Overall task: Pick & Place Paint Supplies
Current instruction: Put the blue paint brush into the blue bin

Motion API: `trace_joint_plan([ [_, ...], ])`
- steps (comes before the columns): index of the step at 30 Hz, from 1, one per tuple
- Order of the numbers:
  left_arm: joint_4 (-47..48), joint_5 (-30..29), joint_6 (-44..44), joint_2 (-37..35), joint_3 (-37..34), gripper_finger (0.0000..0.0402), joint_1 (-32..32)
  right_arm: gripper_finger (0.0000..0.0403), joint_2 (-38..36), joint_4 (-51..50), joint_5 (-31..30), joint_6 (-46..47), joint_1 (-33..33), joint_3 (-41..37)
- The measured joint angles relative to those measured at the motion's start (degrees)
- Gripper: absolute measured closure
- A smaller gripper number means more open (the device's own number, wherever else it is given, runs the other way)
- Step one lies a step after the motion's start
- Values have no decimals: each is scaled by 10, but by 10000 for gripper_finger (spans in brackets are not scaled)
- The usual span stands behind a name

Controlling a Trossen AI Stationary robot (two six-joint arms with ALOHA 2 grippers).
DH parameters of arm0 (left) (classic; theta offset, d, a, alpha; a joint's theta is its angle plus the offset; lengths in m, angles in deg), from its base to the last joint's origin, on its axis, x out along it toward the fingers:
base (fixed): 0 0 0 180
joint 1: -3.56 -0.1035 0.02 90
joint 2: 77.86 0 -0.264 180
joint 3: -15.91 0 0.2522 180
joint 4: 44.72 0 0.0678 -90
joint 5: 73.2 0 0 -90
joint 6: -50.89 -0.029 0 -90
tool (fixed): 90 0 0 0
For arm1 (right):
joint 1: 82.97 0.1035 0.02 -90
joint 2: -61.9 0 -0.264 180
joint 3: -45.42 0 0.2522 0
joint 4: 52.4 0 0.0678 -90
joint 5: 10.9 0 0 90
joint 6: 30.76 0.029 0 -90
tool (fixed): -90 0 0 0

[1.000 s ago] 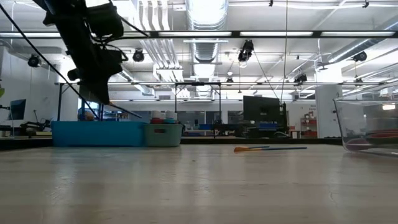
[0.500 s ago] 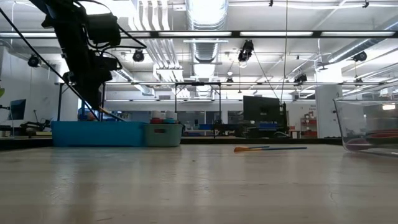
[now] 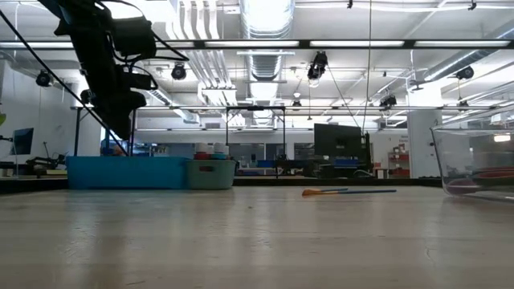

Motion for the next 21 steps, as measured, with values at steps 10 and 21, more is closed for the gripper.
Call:
trace_joint_plan([
  [10, -22, 67, -7, 0, 1, 307, 7, 394, 0, 0, 0, 0, 0, 0],
  [21, -81, 272, -30, 0, 1, 307, 43, 394, 0, 0, -4, 0, 0, 0],
])
